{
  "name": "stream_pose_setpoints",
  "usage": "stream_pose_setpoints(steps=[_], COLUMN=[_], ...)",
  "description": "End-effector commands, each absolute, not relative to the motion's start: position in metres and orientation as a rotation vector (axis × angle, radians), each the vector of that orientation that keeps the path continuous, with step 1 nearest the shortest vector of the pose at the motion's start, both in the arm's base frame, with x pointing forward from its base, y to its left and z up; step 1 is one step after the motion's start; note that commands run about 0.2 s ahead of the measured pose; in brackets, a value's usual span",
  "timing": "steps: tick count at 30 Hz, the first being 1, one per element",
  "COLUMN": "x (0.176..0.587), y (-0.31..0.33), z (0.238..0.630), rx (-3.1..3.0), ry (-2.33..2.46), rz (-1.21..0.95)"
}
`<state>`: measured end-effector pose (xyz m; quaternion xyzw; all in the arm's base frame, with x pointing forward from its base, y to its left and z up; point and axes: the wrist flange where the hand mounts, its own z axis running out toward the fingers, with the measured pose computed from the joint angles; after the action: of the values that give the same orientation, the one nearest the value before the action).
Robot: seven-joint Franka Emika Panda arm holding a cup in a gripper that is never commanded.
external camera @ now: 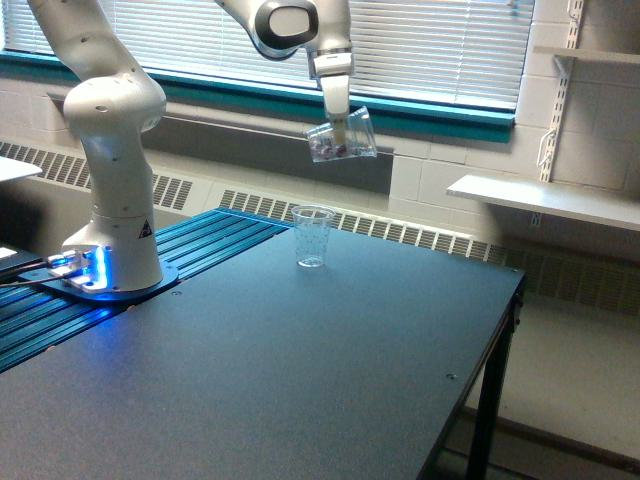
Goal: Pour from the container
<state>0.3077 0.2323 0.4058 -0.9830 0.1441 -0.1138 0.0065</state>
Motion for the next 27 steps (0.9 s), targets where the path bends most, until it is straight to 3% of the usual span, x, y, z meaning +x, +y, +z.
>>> stream_pose_setpoints(steps=[1,27], x=[0.279,0.192], y=[0.248,0.263], z=[0.401,0.338], rx=[-3.088,-3.187], ry=[0.438,0.352], rz=[-0.302,-0.033])
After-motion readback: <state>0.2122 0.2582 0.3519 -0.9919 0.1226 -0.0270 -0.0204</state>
